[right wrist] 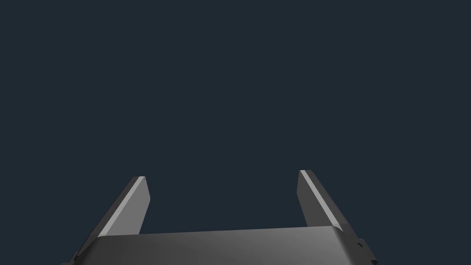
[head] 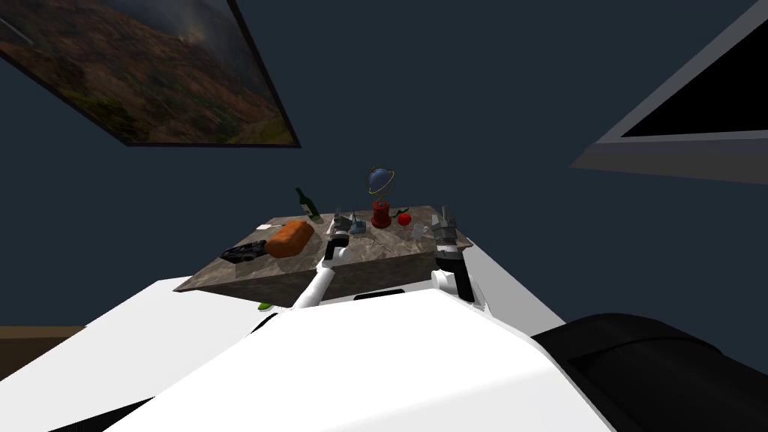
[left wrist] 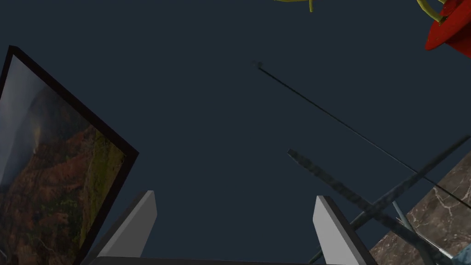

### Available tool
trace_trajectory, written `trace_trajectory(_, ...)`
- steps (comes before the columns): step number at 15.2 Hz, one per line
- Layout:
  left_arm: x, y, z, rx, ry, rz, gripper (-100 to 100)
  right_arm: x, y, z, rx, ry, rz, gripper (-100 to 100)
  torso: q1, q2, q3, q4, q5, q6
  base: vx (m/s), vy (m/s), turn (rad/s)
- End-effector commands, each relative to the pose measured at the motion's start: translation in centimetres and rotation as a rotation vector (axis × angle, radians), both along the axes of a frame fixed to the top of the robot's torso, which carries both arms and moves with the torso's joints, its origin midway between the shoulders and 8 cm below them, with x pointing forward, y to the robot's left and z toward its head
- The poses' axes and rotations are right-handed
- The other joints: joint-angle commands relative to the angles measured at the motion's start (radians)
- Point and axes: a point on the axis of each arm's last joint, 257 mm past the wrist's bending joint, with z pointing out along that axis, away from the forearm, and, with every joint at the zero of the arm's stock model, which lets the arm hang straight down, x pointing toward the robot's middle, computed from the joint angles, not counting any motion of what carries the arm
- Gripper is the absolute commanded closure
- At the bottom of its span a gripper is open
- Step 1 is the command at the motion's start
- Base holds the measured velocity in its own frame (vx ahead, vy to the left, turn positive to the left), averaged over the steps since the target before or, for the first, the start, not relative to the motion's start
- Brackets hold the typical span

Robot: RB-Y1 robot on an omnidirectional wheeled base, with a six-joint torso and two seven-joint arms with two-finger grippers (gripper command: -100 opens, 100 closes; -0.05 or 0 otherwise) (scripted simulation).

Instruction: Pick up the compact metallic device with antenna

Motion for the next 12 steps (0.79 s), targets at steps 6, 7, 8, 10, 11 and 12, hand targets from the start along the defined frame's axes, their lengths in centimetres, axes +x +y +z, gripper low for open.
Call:
trace_trajectory(6,2.0,-0.5,-2.8,-0.08,0.074,-0.012,-100,0.0,0.0,0.0,0.0,0.0,0.0,0,-0.001,-0.001,0.0,0.0,0.0,0.0,0.006,-0.056,0.04)
trace_trajectory(7,2.5,-0.8,-3.1,-0.106,0.085,-0.017,-100,0.0,0.0,0.0,0.0,0.0,0.0,0,-0.001,-0.001,0.0,0.0,0.0,0.0,0.005,-0.056,0.047)
trace_trajectory(8,2.5,-0.7,-3.6,-0.103,0.094,-0.014,-100,0.0,0.0,0.0,0.0,0.0,0.0,0,-0.001,0.0,0.0,0.0,0.0,0.0,0.003,-0.05,0.036)
trace_trajectory(10,2.9,-0.9,-4.3,-0.126,0.112,-0.016,-100,0.0,0.0,0.0,0.0,0.0,0.0,0,0.0,0.0,0.0,0.0,0.0,0.0,0.001,-0.036,0.036)
trace_trajectory(11,3.2,-1.1,-4.6,-0.15,0.123,-0.019,-100,0.0,0.0,0.0,0.0,0.0,0.0,0,0.0,0.0,0.0,0.0,0.0,0.0,0.002,-0.033,0.039)
trace_trajectory(12,3.2,-1.1,-5.0,-0.148,0.13,-0.017,-100,0.0,0.0,0.0,0.0,0.0,0.0,0,0.001,0.0,0.0,0.0,0.0,0.0,0.004,-0.028,0.031)
